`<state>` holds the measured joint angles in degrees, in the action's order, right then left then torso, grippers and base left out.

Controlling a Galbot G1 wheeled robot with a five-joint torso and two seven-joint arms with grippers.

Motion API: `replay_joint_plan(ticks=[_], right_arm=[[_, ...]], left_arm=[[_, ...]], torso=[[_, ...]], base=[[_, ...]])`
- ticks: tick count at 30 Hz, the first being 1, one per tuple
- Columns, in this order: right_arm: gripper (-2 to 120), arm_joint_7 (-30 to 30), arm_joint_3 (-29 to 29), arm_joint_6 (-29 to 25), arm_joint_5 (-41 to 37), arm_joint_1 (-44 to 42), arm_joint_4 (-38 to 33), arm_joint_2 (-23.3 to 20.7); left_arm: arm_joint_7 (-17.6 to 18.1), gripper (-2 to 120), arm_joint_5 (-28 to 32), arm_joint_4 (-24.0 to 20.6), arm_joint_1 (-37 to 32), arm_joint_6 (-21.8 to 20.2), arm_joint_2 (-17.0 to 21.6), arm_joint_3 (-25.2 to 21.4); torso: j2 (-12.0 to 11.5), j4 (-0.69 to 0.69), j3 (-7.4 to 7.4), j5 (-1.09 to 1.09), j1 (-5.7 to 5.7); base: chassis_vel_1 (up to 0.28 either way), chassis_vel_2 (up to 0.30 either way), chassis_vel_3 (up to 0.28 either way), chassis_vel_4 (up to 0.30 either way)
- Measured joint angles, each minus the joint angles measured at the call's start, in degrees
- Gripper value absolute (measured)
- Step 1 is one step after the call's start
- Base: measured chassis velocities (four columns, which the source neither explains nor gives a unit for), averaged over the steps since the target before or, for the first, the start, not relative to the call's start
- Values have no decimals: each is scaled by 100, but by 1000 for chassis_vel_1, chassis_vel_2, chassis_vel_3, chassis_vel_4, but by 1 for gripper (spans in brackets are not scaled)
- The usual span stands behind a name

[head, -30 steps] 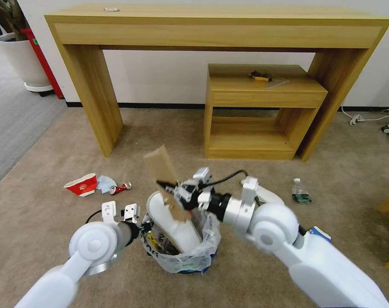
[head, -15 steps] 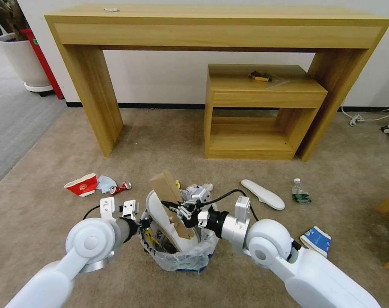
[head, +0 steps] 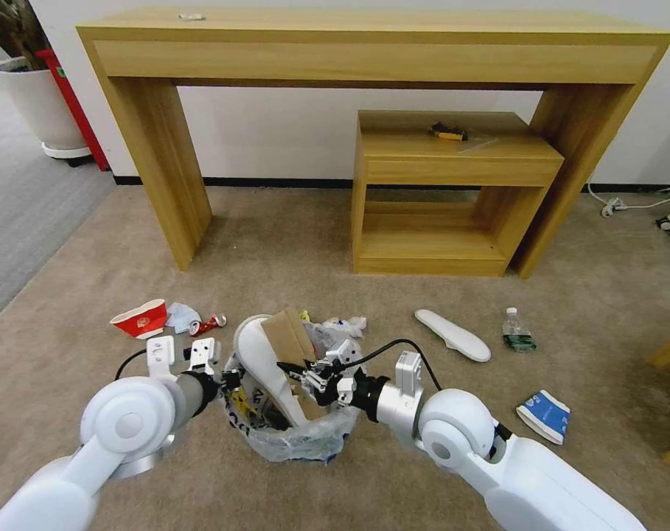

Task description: Pick up the trash bin and place the garbage on the floor into it.

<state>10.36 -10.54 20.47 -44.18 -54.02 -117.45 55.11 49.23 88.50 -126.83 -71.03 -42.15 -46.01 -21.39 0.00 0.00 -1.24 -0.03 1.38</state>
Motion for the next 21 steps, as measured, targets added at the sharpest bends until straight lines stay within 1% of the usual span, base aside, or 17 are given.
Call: replay_joint_plan(ticks=[1, 2, 3, 4, 5, 8, 9, 10, 11, 13, 14, 16, 17, 18, 20, 21], right_arm=[[32, -6, -8, 0, 1, 1, -36, -5], [32, -6, -8, 0, 1, 1, -36, -5], [35, -10, -15, 0, 5, 4, -63, -10], [42, -12, -30, -3, 15, 5, -89, -23], [42, -12, -30, -3, 15, 5, -89, -23], [56, -44, -2, -46, 37, -12, -228, -85], [56, -44, -2, -46, 37, -12, -228, -85], [62, -61, 70, -58, 37, -24, -285, -97], [65, -85, 158, -64, 34, -41, -345, -109], [75, -149, 446, -69, 30, -93, -464, -145], [75, -149, 446, -69, 30, -93, -464, -145], [85, -197, 781, -156, 53, -113, -419, -173], [90, -247, 935, -206, 77, -119, -351, -176], [90, -247, 935, -206, 77, -119, -351, -176], [98, -382, 1310, -285, 147, -194, -202, -176], [99, -403, 1464, -299, 190, -260, -144, -170]], left_arm=[[-16, 0, -13, 1, -58, 0, -1, -62], [-16, 0, -13, 1, -58, 0, -1, -62], [-25, 0, -19, 4, -98, 0, -5, -108], [-34, 0, -23, 10, -143, 0, -19, -164], [-34, 0, -23, 10, -143, 0, -19, -164], [-75, 0, -52, 27, -291, 2, -51, -323], [-75, 0, -52, 27, -291, 2, -51, -323], [-111, 0, -105, 35, -365, 3, -58, -377], [-192, 0, -212, 51, -464, 2, -67, -442], [-459, 0, -598, 95, -695, 2, -87, -598], [-459, 0, -598, 95, -695, 2, -87, -598], [-656, 0, -859, 103, -907, 2, -100, -765], [-690, 0, -877, 93, -976, 2, -122, -841], [-690, 0, -877, 93, -976, 2, -122, -841], [-796, 0, -908, 80, -1145, 2, -194, -1068], [-867, 0, -962, 83, -1225, 2, -233, -1192]], torso=[[0, 0, 0, 0, 0], [0, 0, 0, 0, 0], [0, 0, 0, 1, 0], [0, 1, 0, 0, 0], [0, 1, 0, 0, 0], [0, -1, 0, 1, 0], [0, -1, 0, 1, 0], [0, -1, 0, 1, 0], [0, -1, 0, 1, 0], [0, 0, 0, 0, 0], [0, 0, 0, 0, 0], [0, 0, 0, 1, 0], [0, 0, 0, 1, 0], [0, 0, 0, 1, 0], [0, -1, 0, 1, 0], [0, -1, 0, 1, 0]], base=[[0, 0, 0, 0], [0, 0, 0, 0], [0, 0, 0, 0], [0, 0, 0, 0], [0, 0, 0, 0], [0, 0, 0, 0], [0, 0, 0, 0], [0, 0, 0, 0], [0, 0, 0, 0], [0, 0, 0, 0], [0, 0, 0, 0], [0, 0, 0, 0], [0, 0, 0, 0], [0, 0, 0, 0], [0, 0, 0, 0], [0, 0, 0, 0]])
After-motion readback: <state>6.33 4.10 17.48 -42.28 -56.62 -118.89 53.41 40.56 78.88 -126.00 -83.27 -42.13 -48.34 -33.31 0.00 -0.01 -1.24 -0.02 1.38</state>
